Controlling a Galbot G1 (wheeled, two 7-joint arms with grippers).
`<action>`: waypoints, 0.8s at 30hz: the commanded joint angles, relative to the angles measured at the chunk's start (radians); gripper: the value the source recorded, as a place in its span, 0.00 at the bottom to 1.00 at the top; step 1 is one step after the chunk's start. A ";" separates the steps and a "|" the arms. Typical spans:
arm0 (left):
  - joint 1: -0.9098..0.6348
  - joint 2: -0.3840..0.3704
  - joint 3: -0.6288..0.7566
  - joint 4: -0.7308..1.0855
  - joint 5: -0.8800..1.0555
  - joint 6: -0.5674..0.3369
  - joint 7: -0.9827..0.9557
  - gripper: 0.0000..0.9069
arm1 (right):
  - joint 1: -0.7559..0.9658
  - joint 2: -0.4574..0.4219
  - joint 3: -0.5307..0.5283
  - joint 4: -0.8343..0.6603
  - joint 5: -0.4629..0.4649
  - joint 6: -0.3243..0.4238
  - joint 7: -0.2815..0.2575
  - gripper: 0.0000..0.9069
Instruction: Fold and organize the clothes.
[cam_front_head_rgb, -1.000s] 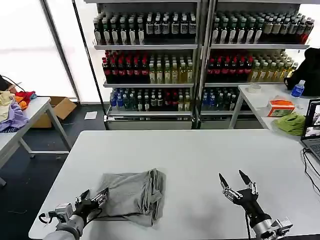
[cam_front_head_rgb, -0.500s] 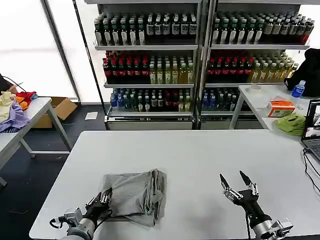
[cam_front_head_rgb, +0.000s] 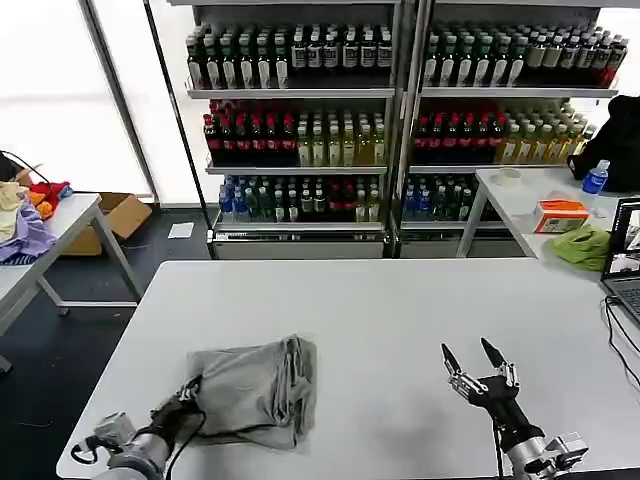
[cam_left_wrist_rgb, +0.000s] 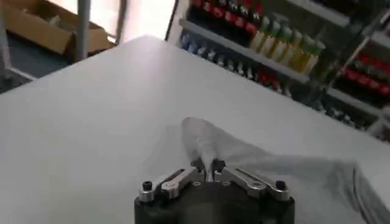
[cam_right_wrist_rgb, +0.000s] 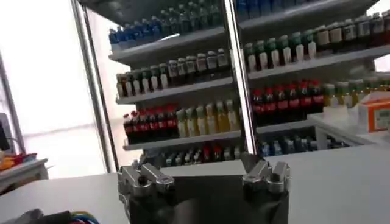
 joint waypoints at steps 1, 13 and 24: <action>0.031 0.130 -0.421 -0.010 -0.415 0.029 -0.036 0.01 | 0.004 -0.001 0.004 -0.007 0.009 0.003 -0.001 1.00; 0.052 0.403 -0.536 -0.033 -0.451 0.030 -0.032 0.01 | 0.009 0.004 0.005 -0.004 0.010 0.004 0.002 1.00; -0.087 0.339 -0.072 -0.307 -0.410 0.030 -0.164 0.01 | -0.010 0.000 0.045 0.001 0.015 0.011 0.002 1.00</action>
